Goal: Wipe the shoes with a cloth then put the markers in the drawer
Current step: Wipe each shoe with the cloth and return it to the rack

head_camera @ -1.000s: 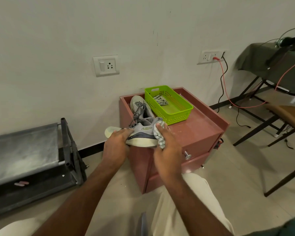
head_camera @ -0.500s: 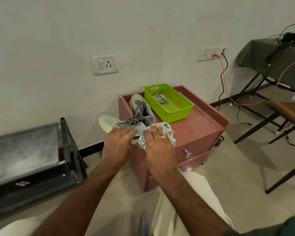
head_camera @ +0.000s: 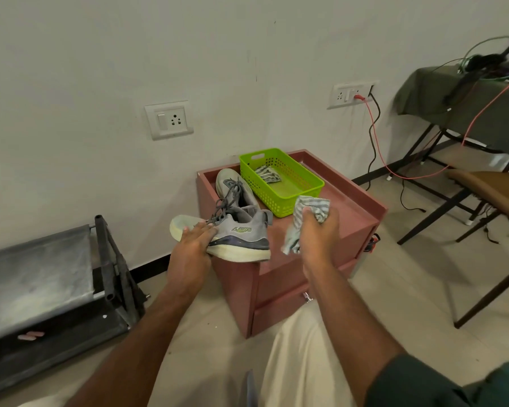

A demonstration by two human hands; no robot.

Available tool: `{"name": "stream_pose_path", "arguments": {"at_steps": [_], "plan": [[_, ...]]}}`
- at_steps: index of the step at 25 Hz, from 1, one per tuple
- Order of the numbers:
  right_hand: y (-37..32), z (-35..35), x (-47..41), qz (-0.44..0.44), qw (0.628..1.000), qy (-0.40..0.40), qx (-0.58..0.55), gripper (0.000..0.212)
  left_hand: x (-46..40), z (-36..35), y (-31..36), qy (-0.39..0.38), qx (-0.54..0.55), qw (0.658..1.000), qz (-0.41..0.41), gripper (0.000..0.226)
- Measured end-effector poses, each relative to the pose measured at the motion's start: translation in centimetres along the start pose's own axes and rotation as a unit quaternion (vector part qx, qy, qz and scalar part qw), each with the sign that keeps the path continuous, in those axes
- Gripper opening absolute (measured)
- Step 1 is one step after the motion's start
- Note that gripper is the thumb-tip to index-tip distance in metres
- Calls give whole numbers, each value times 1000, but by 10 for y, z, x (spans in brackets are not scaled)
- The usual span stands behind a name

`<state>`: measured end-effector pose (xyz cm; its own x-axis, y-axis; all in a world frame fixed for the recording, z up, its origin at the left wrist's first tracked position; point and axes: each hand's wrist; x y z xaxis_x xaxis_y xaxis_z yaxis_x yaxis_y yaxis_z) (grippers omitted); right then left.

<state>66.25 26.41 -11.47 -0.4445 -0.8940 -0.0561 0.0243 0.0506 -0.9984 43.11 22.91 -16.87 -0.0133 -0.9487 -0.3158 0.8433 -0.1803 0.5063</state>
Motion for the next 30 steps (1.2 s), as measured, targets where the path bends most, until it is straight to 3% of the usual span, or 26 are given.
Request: {"name": "stream_pose_path", "arguments": {"at_steps": [3,6,10,13,16,18,20,21,23,25,26,28,30], "plan": [[13,3,-25,55,960,-1,275,25,-2,-6,2,1,-7,1000,-19,66],[27,-5,-38,117,875,-30,470,29,-7,-8,1,-3,13,1000,4,68],[44,-27,-54,226,780,-76,578,17,-8,-12,0,4,33,999,0,70],[57,-32,-53,173,736,-202,622,28,-10,-15,-8,21,44,999,-10,66],[50,-35,-46,92,770,-268,572,52,-15,-17,-17,45,63,997,-26,57],[30,-36,-37,97,864,-230,436,45,-20,-18,-21,63,70,994,-49,50],[5,-35,-21,20,953,-205,222,28,-24,-16,-20,76,80,992,-57,50],[-8,-34,-12,-53,957,-250,140,37,-25,-14,-17,83,85,991,-66,50],[-25,-32,5,-206,887,-413,-6,49,-27,-8,-11,100,82,987,-97,45],[-27,-35,14,-233,818,-500,-162,43,-25,-2,-2,94,82,985,-116,46],[-26,-40,16,-228,813,-499,-195,44,-23,6,6,76,94,987,-110,49],[-18,-57,19,-211,855,-438,-183,54,-18,20,15,42,122,990,-55,54],[-12,-73,25,-146,920,-348,-107,52,-6,25,17,66,190,978,61,50]]}}
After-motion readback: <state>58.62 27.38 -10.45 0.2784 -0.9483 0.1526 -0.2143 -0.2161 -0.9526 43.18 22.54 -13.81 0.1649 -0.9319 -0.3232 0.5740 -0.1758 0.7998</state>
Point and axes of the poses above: each hand's wrist, its own x-axis away from the middle knuckle, its own z-axis out of the back of the hand, y = z × x, and after that the axes turned 8 degrees about -y, right-handed
